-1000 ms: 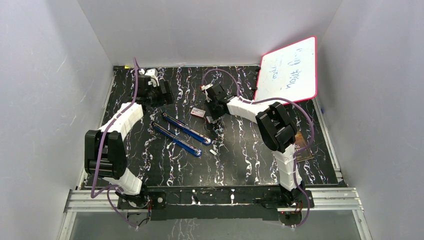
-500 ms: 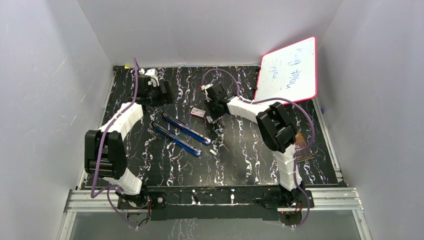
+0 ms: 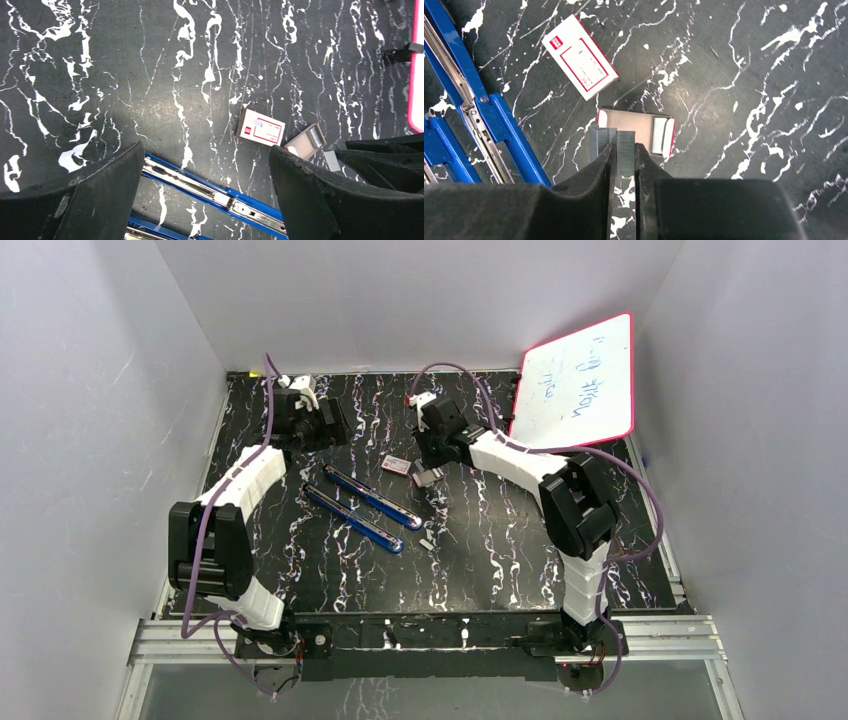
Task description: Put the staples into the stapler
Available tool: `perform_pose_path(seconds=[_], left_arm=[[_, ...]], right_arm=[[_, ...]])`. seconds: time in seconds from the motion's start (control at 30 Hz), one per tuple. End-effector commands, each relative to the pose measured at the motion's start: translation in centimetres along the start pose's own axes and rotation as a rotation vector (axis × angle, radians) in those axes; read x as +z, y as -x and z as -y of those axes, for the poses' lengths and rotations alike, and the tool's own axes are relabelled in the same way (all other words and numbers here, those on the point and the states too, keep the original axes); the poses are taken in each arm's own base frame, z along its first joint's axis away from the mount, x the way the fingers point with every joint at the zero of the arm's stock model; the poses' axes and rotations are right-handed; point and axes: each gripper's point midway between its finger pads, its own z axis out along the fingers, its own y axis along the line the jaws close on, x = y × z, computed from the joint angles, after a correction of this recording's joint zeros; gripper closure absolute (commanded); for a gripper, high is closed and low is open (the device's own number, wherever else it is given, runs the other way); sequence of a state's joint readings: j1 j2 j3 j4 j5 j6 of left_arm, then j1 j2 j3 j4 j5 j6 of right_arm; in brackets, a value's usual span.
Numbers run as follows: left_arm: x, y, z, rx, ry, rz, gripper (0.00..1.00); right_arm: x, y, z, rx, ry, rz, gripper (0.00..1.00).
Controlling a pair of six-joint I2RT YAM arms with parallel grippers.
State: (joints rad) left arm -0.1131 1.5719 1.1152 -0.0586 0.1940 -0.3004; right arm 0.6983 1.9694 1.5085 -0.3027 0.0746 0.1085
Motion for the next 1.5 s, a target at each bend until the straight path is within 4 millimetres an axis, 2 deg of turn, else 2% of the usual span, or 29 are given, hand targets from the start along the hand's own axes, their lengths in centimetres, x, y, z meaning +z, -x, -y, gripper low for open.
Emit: perform_pose_path(seconds=[0.0,0.17,0.33,0.6,0.73,0.83,1.07,1.27,1.47], left_arm=[[-1.9,1.9,2.3,-0.008,-0.098,0.06,0.06],[-2.2,1.6,3.1,-0.008,-0.141,0.047,0.06],[-2.2,0.6,4.2,-0.04,-0.186,0.015,0.07],[-1.9,-3.1,7.4,0.0,-0.215,-0.056,0.09],[-1.7,-4.2,8.6,0.011,-0.226,-0.08,0.09],[-1.5,-4.5,9.2,0.021,-0.232,-0.089,0.09],[-1.3,-5.0,9.5,0.031,-0.227,-0.106,0.09],[-1.2,-5.0,9.5,0.032,-0.225,-0.11,0.09],[-1.2,-5.4,9.4,0.034,-0.222,-0.118,0.09]], right_arm=[[-2.5,2.1,0.7,0.048,0.004,0.085,0.86],[-3.2,1.6,0.9,0.067,0.009,0.082,0.86],[-4.0,-0.5,0.6,0.084,0.025,0.049,0.86],[-5.9,-6.1,0.1,0.12,0.016,-0.039,0.86],[-5.9,-9.1,-1.1,0.107,0.011,-0.097,0.84],[-5.9,-10.6,-1.4,0.095,-0.005,-0.126,0.83],[-6.1,-12.3,-0.1,0.073,-0.081,-0.143,0.8],[-6.1,-12.6,0.7,0.062,-0.127,-0.148,0.78],[-6.2,-12.7,1.0,0.067,-0.147,-0.144,0.68]])
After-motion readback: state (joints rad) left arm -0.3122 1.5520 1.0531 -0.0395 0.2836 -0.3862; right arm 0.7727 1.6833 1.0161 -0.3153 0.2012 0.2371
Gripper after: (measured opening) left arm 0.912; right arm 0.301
